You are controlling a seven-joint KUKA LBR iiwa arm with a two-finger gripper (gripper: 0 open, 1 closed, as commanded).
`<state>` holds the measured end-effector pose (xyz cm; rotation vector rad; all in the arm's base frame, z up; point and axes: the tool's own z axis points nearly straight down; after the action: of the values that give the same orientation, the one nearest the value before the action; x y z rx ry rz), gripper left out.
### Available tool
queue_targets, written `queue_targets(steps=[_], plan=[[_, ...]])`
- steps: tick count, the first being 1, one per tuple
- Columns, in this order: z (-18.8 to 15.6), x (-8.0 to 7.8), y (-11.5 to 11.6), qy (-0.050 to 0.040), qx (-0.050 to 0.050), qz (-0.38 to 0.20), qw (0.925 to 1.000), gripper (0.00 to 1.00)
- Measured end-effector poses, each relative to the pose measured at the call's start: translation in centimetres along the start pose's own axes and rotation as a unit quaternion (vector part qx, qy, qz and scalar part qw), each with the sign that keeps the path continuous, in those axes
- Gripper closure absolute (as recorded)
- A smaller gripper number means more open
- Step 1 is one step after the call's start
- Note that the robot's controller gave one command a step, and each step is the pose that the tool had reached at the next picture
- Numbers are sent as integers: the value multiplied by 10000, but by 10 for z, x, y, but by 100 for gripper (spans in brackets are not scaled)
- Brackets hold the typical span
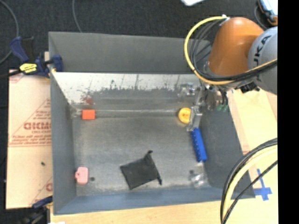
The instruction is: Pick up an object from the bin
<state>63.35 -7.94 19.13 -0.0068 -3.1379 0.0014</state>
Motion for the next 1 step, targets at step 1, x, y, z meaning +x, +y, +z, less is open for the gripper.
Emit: queue_targets(steps=[1], plan=[[-5, -2, 0, -42, 6, -14, 10000, 100]])
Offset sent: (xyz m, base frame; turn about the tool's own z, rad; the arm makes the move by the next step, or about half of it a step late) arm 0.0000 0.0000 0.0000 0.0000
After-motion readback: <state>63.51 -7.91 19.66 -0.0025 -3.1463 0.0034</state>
